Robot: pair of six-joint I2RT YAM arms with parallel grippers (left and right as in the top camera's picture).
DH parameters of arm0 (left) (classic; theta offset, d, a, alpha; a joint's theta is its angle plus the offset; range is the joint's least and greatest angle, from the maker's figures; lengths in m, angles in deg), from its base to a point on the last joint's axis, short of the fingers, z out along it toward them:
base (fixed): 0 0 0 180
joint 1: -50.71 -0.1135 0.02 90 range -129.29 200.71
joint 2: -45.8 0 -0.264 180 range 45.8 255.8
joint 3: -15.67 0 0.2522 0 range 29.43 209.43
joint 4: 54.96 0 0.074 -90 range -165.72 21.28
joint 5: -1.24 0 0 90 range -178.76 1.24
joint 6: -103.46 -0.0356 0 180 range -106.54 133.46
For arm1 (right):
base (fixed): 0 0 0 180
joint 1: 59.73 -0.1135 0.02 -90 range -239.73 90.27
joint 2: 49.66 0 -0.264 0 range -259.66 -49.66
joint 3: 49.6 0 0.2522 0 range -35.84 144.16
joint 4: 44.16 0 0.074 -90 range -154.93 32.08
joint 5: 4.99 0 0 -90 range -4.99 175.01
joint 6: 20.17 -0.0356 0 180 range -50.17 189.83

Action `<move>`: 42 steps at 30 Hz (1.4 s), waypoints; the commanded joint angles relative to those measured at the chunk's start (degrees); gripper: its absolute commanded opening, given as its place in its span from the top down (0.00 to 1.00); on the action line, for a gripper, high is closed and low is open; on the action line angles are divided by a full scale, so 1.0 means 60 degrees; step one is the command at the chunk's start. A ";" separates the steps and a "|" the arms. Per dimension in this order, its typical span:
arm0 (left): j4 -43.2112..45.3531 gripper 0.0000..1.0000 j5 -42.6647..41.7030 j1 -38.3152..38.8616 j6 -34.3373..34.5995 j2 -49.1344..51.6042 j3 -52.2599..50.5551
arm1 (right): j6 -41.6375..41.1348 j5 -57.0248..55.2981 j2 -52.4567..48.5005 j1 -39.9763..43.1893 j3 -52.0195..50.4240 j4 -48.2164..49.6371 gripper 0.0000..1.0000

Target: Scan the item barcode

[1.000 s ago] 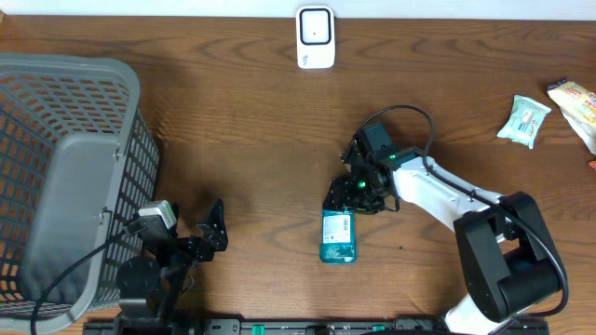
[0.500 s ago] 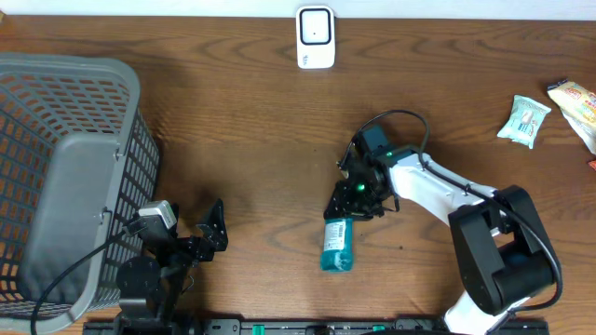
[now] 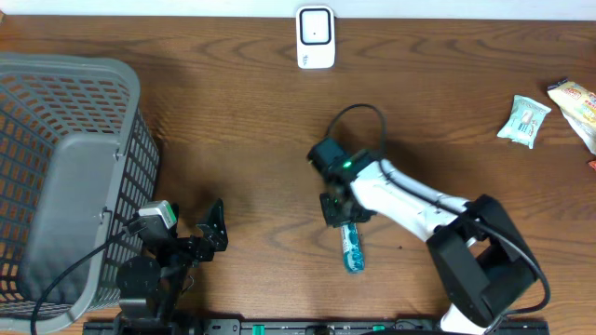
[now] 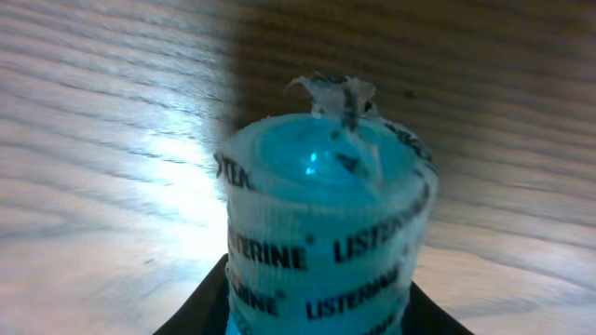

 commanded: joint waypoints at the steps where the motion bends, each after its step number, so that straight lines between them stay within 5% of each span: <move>1: -0.0011 0.02 -0.0117 0.0040 0.0124 -0.0025 0.0015 | -0.0357 -0.2055 -0.0987 -0.0335 -0.0608 0.0073 0.78; 5: -0.0011 0.02 -0.0117 0.0040 0.0120 -0.0025 0.0015 | -0.0346 -0.1829 -0.1610 -0.0415 -0.0608 0.0109 0.75; 9: -0.0011 0.02 -0.0117 0.0040 0.0124 -0.0025 0.0015 | -0.0036 -0.0994 -0.2029 -0.0386 -0.0605 0.0171 0.99; 14: -0.0011 0.02 -0.0117 0.0040 0.0120 -0.0025 0.0015 | 0.0820 0.0681 -0.1865 -0.0106 -0.0091 -0.0222 0.99; 24: -0.0011 0.02 -0.0117 0.0040 0.0124 -0.0025 0.0015 | 0.6167 0.6706 -0.1417 0.1053 0.1985 -0.2022 0.99; 33: -0.0011 0.02 -0.0117 0.0040 0.0124 -0.0025 0.0015 | 0.7308 0.8360 -0.1392 0.1362 0.2073 -0.2594 0.99; 42: -0.0011 0.02 -0.0117 0.0040 0.0124 -0.0025 0.0015 | 0.9377 1.0571 -0.1002 0.1606 0.2466 -0.4991 0.99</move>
